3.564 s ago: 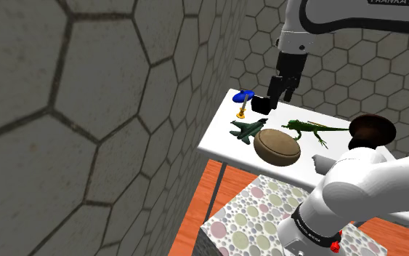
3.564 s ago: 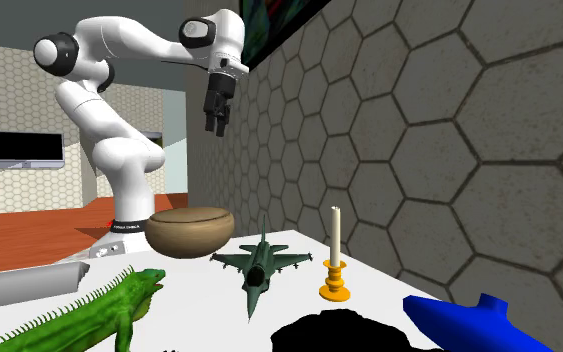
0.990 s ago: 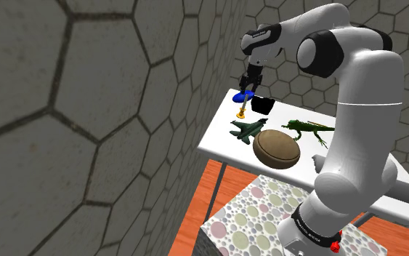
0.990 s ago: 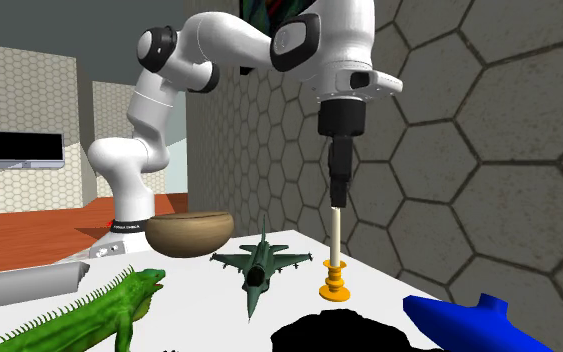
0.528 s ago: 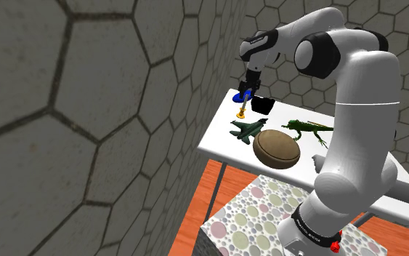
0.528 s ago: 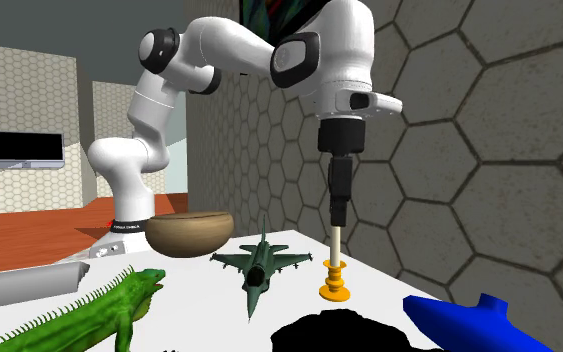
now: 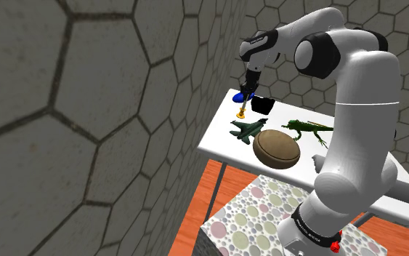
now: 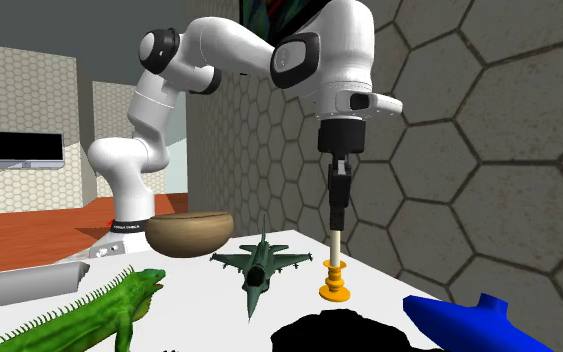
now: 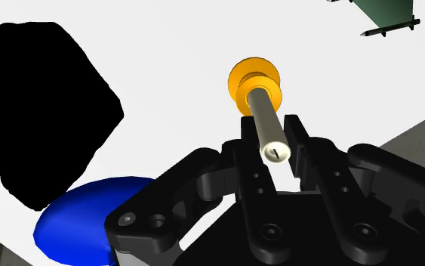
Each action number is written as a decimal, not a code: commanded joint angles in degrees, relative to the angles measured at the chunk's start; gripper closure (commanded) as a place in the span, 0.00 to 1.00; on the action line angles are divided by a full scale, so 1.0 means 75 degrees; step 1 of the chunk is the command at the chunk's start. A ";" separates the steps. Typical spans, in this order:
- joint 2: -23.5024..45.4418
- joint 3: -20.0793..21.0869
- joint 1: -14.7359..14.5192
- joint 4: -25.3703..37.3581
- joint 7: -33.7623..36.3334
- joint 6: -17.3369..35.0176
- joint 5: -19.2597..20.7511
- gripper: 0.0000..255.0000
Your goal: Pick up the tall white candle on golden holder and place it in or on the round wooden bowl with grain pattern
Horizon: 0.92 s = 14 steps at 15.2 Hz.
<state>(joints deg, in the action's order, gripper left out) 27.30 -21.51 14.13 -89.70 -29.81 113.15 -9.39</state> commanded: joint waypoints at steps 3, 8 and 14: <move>0.0000 0.0000 0.0000 0.0000 0.0000 0.0000 0.0000 1.00; -0.0033 -0.0008 -0.0002 0.0055 0.0009 -0.0085 0.0015 1.00; -0.0197 -0.0048 -0.0001 0.0438 0.0053 -0.0621 0.0089 1.00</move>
<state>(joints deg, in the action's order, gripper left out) 26.04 -21.80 14.11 -86.95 -29.46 109.26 -8.83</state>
